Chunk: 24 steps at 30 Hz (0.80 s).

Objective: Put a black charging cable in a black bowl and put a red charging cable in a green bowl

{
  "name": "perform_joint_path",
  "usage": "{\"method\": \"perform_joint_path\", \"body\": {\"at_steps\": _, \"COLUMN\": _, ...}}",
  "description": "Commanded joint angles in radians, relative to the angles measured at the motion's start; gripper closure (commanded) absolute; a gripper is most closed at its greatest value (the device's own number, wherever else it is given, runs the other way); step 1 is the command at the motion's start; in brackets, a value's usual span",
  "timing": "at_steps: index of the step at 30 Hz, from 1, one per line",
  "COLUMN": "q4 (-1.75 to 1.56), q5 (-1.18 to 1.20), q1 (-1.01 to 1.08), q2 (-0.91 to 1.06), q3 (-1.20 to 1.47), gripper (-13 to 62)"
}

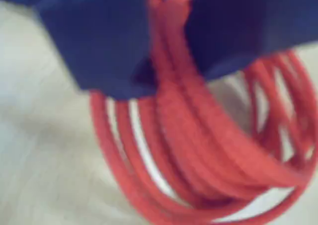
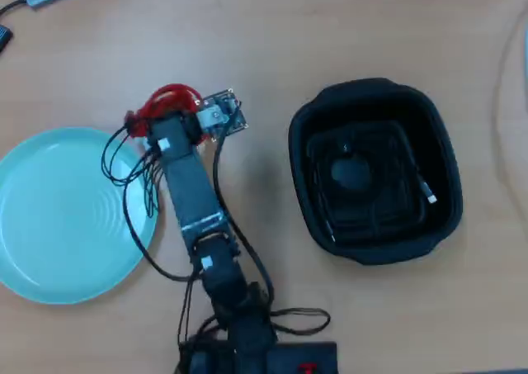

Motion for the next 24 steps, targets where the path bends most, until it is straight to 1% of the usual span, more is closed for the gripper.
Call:
{"method": "perform_joint_path", "body": {"at_steps": 1, "q4": -0.06, "q5": 0.002, "q1": 0.018, "q2": 0.146, "q3": -0.06, "gripper": 55.5}}
{"method": "perform_joint_path", "body": {"at_steps": 20, "q4": -0.083, "q5": 0.002, "q1": 0.021, "q2": 0.456, "q3": -0.058, "gripper": 55.5}}
{"method": "perform_joint_path", "body": {"at_steps": 24, "q4": -0.08, "q5": 0.0, "q1": 0.02, "q2": 0.469, "q3": -0.046, "gripper": 55.5}}
